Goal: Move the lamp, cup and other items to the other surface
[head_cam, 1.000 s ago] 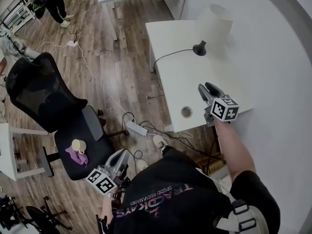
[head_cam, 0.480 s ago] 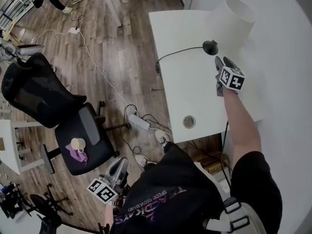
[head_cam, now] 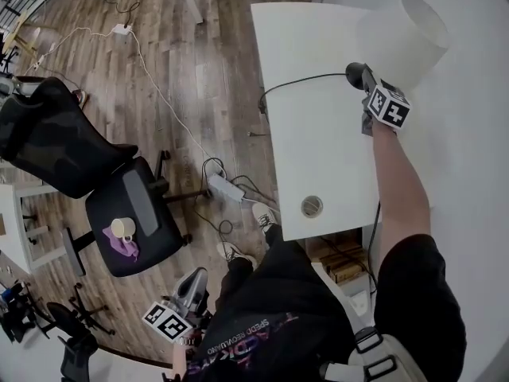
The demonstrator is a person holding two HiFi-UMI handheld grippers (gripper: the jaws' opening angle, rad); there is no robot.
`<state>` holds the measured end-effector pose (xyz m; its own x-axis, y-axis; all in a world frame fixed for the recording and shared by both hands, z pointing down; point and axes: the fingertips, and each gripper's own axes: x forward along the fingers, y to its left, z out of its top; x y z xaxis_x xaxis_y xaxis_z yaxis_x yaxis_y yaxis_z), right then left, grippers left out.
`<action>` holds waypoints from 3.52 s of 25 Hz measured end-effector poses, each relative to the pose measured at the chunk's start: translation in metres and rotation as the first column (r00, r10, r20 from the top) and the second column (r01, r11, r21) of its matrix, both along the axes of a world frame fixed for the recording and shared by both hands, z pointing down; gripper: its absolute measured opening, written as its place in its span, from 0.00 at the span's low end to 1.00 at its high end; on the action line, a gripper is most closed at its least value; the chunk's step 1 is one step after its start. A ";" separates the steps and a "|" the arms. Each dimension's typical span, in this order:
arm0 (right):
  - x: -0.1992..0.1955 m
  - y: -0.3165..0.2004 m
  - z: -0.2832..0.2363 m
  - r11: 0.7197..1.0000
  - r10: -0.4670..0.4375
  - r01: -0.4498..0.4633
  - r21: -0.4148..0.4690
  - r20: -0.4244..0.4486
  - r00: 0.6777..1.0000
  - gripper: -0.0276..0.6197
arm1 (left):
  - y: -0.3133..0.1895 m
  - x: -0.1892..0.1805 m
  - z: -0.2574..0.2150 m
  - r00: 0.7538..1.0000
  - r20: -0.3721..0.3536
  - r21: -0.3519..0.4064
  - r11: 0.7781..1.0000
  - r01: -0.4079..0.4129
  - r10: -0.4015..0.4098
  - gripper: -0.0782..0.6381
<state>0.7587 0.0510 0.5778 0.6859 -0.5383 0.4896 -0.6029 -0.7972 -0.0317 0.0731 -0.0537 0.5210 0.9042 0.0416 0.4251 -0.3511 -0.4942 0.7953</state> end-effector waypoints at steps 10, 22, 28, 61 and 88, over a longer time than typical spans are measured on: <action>0.033 -0.020 0.007 0.999 0.025 -0.023 0.037 -0.038 0.999 0.39 | 0.015 0.001 0.012 0.998 0.064 -0.043 0.999 0.018 -0.016 0.11; 0.047 -0.032 0.024 1.000 -0.004 0.004 -0.001 -0.031 1.000 0.29 | 0.019 0.003 0.022 0.994 0.105 -0.070 0.997 0.021 -0.013 0.11; 0.033 -0.031 0.021 1.000 0.024 -0.024 -0.018 -0.023 0.999 0.28 | 0.011 0.004 0.015 0.996 0.087 -0.055 0.998 0.035 -0.030 0.11; -0.305 -0.309 -0.151 0.530 -0.799 0.837 0.135 -0.252 0.546 0.29 | -0.014 -0.070 -0.044 0.899 -0.105 0.113 0.893 0.435 -0.425 0.11; -0.583 -0.528 -0.190 0.403 -0.852 0.892 0.206 -0.271 0.448 0.29 | -0.118 -0.238 -0.017 0.863 -0.172 0.069 0.868 0.492 -0.475 0.11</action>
<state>0.1755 -0.4773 0.3875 -0.2053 -0.9649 0.1637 -0.9787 0.2030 -0.0309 -0.1645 -0.1722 0.5038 0.8504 -0.4546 0.2650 -0.4532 -0.3768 0.8079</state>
